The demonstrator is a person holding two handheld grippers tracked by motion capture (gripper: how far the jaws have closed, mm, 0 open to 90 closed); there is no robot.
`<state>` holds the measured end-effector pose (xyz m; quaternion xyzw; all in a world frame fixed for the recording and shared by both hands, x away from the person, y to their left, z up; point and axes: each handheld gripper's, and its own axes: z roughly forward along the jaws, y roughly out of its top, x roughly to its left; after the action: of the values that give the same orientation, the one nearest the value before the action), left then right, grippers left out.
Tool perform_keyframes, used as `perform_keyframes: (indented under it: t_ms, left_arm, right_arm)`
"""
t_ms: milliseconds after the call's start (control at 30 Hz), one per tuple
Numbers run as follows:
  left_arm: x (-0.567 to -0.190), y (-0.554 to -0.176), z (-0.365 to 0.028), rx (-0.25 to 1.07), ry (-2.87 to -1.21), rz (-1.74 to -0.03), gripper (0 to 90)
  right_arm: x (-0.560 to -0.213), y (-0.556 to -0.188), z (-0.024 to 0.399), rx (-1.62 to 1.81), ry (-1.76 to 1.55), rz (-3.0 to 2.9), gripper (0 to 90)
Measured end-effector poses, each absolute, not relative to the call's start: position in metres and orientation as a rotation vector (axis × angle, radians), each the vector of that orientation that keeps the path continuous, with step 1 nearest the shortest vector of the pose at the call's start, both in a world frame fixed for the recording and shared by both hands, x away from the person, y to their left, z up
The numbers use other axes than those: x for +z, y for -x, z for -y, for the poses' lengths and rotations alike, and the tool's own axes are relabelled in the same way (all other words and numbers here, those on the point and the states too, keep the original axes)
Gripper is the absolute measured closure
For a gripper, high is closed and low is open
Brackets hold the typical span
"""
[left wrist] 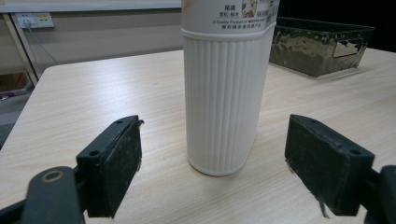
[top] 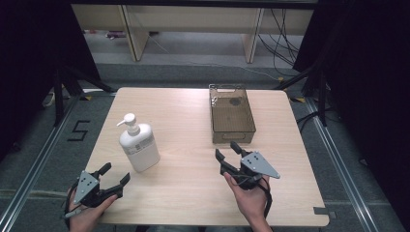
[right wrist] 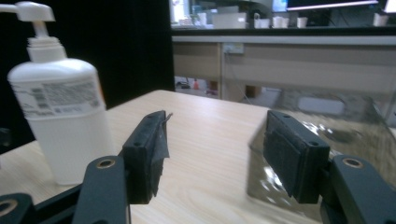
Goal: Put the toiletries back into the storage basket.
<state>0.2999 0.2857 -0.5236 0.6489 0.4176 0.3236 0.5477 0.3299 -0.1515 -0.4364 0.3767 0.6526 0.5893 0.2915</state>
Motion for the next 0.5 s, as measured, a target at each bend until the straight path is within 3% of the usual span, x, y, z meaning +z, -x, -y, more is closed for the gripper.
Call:
perform_keyframes:
  t_ms: [500]
  left_arm:
    - [-0.526, -0.306, -0.288, 0.773, -1.553, -0.988, 16.9]
  right_arm:
    - [-0.409, -0.345, 0.069, 1.677, -0.824, -1.778, 40.6]
